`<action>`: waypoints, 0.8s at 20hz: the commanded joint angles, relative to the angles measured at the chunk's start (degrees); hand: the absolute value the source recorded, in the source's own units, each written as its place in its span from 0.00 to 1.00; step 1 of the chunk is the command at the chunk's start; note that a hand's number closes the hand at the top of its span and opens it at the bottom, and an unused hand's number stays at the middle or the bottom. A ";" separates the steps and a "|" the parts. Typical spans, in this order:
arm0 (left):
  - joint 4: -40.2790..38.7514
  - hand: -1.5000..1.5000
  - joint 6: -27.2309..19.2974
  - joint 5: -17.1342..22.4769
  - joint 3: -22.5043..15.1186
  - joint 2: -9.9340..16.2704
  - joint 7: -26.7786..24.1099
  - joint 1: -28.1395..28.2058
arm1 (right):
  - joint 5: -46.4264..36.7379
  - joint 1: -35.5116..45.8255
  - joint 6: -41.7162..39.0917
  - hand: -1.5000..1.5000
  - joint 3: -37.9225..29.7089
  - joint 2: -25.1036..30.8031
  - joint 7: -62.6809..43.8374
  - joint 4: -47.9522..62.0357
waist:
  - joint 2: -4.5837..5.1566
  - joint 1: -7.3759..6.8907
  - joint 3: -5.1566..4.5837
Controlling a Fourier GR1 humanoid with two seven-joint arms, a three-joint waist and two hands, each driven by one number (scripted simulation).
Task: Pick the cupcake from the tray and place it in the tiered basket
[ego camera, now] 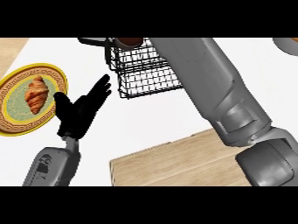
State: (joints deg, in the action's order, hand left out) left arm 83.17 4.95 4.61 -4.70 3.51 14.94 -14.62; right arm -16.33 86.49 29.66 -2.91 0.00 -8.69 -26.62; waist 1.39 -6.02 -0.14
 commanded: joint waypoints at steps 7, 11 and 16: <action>-0.98 0.50 1.23 2.32 4.41 2.85 -0.84 2.28 | 4.05 -0.72 11.39 0.00 -5.84 1.78 -1.46 1.93 | -1.15 4.85 0.11; 0.43 0.50 -0.28 1.56 4.87 2.98 -0.33 4.17 | 4.49 -5.89 0.82 0.00 -4.30 9.25 -4.35 -4.09 | -2.19 7.42 0.20; 4.76 0.50 -0.90 1.55 3.78 2.04 0.23 8.63 | 6.28 -15.56 -11.89 0.00 -1.90 14.46 -5.59 -14.65 | -2.80 8.44 0.23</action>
State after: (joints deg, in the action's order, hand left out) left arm 84.85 4.47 5.89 -0.86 5.55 14.21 -9.02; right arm -11.24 76.29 26.03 -6.16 10.41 -12.55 -34.55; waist -0.74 1.21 0.05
